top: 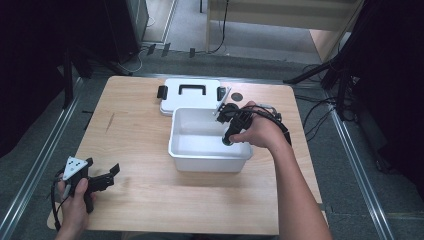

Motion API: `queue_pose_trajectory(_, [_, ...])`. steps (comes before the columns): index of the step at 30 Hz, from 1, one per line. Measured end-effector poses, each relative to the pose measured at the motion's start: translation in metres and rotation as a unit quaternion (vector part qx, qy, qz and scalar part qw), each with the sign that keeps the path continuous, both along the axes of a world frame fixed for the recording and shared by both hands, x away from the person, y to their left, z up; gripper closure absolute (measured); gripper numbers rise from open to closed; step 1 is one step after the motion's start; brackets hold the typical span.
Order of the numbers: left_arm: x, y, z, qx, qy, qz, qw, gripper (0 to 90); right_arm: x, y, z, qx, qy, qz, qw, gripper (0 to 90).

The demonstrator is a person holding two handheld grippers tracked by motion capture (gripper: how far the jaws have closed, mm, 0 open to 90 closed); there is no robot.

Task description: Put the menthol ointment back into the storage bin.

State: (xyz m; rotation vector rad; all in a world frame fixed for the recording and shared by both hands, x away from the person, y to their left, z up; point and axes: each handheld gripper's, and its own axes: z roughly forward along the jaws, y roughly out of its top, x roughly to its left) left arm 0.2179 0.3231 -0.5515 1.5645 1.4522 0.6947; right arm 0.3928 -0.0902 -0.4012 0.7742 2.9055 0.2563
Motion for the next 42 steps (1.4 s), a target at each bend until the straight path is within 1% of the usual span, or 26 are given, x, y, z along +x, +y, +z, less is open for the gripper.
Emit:
queue_pose_trajectory(3, [0.000,0.000,0.000,0.000,0.000,0.000,1.0000,0.3,0.001,0.001,-0.007,-0.004,0.001,0.004,1.0000,51.4])
queue_pose_trajectory(8, [0.000,0.000,0.000,0.000,-0.001,0.000,1.0000,0.3,0.001,0.004,-0.020,-0.023,0.007,0.014,0.9996,51.4])
queue_pose_trajectory(9, [0.000,0.000,0.000,0.000,-0.001,0.000,1.0000,0.3,0.001,0.005,-0.022,-0.030,0.006,0.015,0.9994,51.5])
queue_pose_trajectory(16, [0.000,0.000,0.000,0.000,-0.001,0.000,1.0000,0.3,0.002,0.004,-0.034,-0.048,0.006,0.024,0.9985,51.4])
queue_pose_trajectory(17, [0.000,0.000,0.000,0.001,-0.001,0.000,1.0000,0.3,0.002,0.004,-0.036,-0.051,0.005,0.031,0.9982,51.4])
queue_pose_trajectory(24, [0.000,0.000,0.000,0.001,0.000,0.001,1.0000,0.3,0.000,0.003,-0.042,-0.055,0.004,0.038,0.9978,51.4])
queue_pose_trajectory(28, [0.000,0.000,0.000,0.001,-0.001,0.001,1.0000,0.3,-0.001,0.005,-0.043,-0.064,-0.001,0.044,0.9969,51.4])
queue_pose_trajectory(30, [0.000,0.000,0.000,0.001,0.000,0.001,1.0000,0.3,-0.002,0.005,-0.043,-0.072,-0.003,0.047,0.9963,51.4])
queue_pose_trajectory(33, [0.000,0.000,0.000,0.001,0.000,0.001,1.0000,0.3,-0.003,0.007,-0.045,-0.090,-0.008,0.058,0.9942,51.4])
queue_pose_trajectory(34, [0.000,0.000,0.000,0.001,0.000,0.001,1.0000,0.3,-0.004,0.009,-0.046,-0.100,-0.010,0.061,0.9931,51.4])
queue_pose_trajectory(35, [0.000,0.000,0.000,0.001,0.001,0.002,1.0000,0.3,-0.005,0.010,-0.048,-0.116,-0.012,0.069,0.9908,51.4])
queue_pose_trajectory(38, [0.001,0.000,0.000,0.001,0.001,0.002,1.0000,0.3,-0.006,0.013,-0.050,-0.140,-0.015,0.075,0.9872,51.3])
queue_pose_trajectory(42, [0.000,0.000,0.000,0.001,0.001,0.003,1.0000,0.3,-0.006,0.014,-0.051,-0.144,-0.016,0.074,0.9867,50.7])
